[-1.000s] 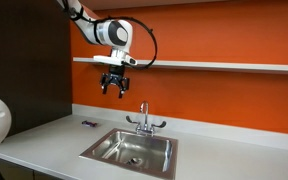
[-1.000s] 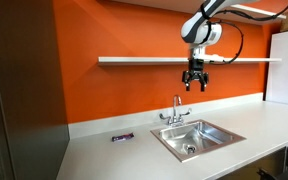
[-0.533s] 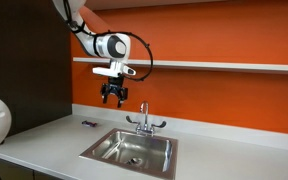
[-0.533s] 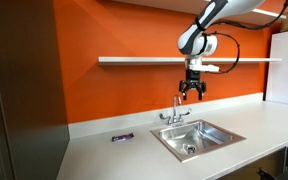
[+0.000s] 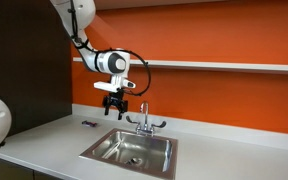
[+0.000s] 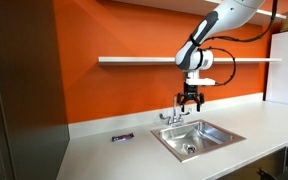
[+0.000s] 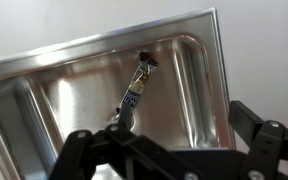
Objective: Remove the chocolate bar from the sink and put it on the counter
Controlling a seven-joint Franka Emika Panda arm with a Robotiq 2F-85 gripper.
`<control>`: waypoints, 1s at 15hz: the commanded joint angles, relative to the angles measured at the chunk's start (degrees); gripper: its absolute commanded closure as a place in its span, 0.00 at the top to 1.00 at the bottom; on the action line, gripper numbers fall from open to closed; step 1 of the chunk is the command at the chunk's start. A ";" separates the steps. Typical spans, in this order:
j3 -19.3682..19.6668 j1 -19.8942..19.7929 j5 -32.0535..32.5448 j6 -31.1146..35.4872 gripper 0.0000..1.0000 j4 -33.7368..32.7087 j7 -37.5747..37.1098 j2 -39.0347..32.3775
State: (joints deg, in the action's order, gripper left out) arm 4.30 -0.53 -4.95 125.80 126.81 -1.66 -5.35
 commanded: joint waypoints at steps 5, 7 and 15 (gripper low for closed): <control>-1.03 -0.62 -2.20 7.03 1.00 -1.58 -2.29 -8.49; -1.15 -0.63 -2.57 8.49 1.00 -2.19 -2.45 -10.84; -1.38 -0.93 -3.54 13.21 1.00 -5.93 -4.33 -19.76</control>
State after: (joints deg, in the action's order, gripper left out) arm 3.86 -0.53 -7.32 137.84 123.58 -4.52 -21.78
